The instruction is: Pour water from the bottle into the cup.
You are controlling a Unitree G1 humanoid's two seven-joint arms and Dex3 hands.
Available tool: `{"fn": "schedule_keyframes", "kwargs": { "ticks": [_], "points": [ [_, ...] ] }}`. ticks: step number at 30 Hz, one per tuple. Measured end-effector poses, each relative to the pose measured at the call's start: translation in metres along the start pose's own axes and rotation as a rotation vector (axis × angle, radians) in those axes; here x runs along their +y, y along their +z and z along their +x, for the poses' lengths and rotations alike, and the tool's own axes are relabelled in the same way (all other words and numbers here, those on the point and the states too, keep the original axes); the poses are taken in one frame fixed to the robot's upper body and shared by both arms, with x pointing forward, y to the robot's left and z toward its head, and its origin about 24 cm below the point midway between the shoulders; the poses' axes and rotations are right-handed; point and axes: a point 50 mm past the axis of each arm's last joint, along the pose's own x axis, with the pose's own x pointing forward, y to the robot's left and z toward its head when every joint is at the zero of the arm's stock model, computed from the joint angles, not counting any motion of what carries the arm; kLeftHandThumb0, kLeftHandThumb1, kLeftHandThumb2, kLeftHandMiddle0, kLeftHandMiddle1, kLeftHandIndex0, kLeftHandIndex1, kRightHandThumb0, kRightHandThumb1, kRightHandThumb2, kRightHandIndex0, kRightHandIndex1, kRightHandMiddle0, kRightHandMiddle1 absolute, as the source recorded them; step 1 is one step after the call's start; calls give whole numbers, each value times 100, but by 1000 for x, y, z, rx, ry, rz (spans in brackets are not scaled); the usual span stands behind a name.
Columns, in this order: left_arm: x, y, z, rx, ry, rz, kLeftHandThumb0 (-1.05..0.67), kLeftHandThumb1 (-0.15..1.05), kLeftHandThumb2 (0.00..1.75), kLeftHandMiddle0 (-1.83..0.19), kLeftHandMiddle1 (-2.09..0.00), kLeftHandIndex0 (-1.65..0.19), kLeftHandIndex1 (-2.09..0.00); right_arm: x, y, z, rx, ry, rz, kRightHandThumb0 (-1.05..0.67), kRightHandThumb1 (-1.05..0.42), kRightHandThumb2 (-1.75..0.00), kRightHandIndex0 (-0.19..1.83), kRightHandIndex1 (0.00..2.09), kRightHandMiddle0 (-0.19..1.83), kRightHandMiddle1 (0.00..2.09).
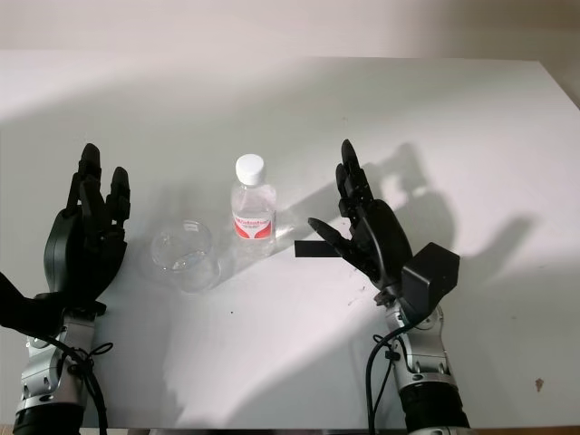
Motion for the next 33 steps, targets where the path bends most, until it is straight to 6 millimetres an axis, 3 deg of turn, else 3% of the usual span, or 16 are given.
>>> {"fn": "schedule_keyframes", "kwargs": {
  "ticks": [12, 26, 33],
  "points": [
    [-2, -1, -2, 1, 3, 0, -71, 105, 66, 19, 0, 19, 0, 6, -3, 5, 25, 46, -10, -93, -100, -5, -19, 0, -19, 0],
    [-6, -2, 4, -20, -9, -7, -71, 105, 67, 19, 0, 19, 0, 53, 13, 28, -54, 304, 8, -96, -100, -5, -19, 0, -19, 0],
    [-6, -2, 3, -21, -3, -6, -70, 105, 67, 19, 0, 19, 0, 70, 15, 33, -72, 350, 13, -97, -98, -5, -19, 0, -19, 0]
  ]
}}
